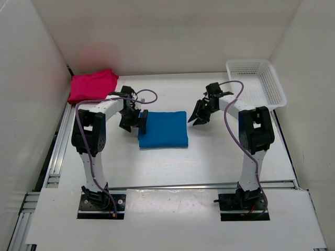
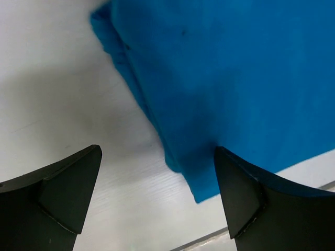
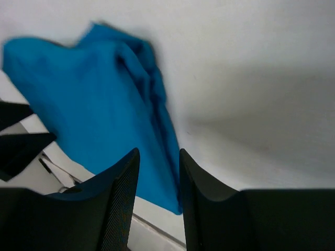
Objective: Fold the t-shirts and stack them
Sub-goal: Fold the long partially folded tshirt into a neat square, then put the neatly folded tshirt into the corner of the board with the left arm
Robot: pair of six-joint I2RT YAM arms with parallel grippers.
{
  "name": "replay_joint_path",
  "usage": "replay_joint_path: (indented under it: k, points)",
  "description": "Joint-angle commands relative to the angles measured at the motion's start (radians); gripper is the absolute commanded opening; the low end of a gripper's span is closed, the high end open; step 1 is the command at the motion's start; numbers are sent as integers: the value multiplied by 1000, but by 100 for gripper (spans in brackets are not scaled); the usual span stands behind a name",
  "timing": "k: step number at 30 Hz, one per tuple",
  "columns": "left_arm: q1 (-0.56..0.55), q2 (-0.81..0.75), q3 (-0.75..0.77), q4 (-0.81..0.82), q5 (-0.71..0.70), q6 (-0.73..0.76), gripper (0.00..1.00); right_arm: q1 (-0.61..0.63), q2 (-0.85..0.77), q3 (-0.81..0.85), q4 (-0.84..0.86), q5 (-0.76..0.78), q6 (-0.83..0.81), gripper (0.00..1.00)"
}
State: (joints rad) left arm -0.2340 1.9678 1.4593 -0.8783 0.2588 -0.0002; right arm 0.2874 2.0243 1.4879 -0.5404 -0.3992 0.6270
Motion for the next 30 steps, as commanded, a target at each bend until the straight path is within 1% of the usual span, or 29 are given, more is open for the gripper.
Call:
replay_joint_path:
  k: [1, 4, 7, 9, 10, 13, 14, 17, 21, 24, 25, 27, 29, 30]
  points:
    - [-1, 26, -14, 10, 89, 0, 99, 35, -39, -98, 14, -52, -29, 41]
    - [19, 74, -14, 10, 103, 0, 99, 44, -49, -156, 37, -43, -1, 40]
    - [28, 97, -14, 10, 181, 0, 99, 44, -49, -179, 48, -43, 11, 40]
    - [28, 123, -14, 10, 262, 0, 96, 53, -49, -179, 59, -52, 20, 40]
    - [28, 141, -23, 10, 296, 0, 85, 53, -49, -189, 59, -52, 20, 40]
    - [4, 166, -46, 10, 388, 0, 70, 53, -61, -198, 68, -41, 33, 40]
    - [-7, 183, -56, 10, 414, 0, 69, 53, -61, -208, 68, -41, 33, 40]
    - [-7, 229, -41, 10, 424, 0, 66, 53, -85, -209, 68, -15, 33, 40]
    - [5, 290, 13, 10, 424, 0, 50, 53, -105, -218, 68, -3, 42, 40]
    - [50, 299, 68, -10, 424, 0, 14, 53, -125, -230, 68, 7, 42, 40]
    - [62, 299, 88, -27, 399, 0, 10, 53, -134, -230, 68, 7, 42, 40]
    - [99, 289, 154, -57, 364, 0, 10, 53, -145, -241, 68, 17, 42, 40]
    - [120, 272, 208, -79, 252, 0, 10, 41, -159, -250, 68, 17, 42, 40]
    - [130, 260, 286, -123, 194, 0, 10, 29, -174, -250, 59, 17, 42, 40]
